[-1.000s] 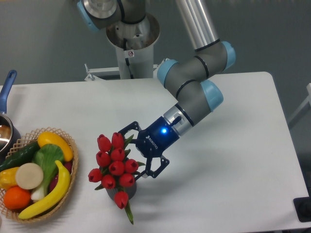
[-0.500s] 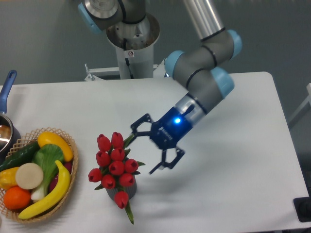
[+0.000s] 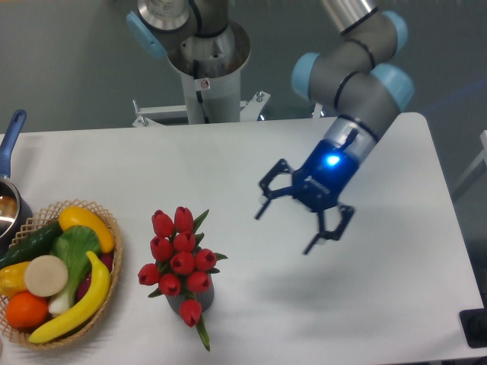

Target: Insert the flowers into the vase

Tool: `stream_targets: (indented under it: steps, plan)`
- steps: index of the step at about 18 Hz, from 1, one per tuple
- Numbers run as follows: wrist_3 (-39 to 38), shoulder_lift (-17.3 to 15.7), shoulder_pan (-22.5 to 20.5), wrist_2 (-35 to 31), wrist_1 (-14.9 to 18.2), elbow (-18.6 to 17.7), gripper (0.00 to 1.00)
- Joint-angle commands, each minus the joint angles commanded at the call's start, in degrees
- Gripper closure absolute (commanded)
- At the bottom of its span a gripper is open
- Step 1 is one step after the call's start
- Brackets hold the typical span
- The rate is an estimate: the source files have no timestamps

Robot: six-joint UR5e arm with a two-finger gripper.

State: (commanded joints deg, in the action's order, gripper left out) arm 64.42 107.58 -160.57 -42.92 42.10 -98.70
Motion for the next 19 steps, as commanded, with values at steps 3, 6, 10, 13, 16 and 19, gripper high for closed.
stream_targets:
  steps: [3,6,10,13,16,19]
  plan:
    - [0.26,-0.71,-0.18,-9.53,0.00,-0.52,0.00]
    - [0.70,-0.18,0.17,-17.77,0.09,0.00,0.00]
    - [2.20,0.96,0.79,-31.78,0.70,0.79,0.00]
    - [2.55,0.79,0.70,-31.96,3.24,1.32,0.00]
    - [4.56,0.44,1.14,-36.86,7.63,1.93,0.00]
    - [6.15,0.61,3.16,-43.02,9.58,2.29,0.00]
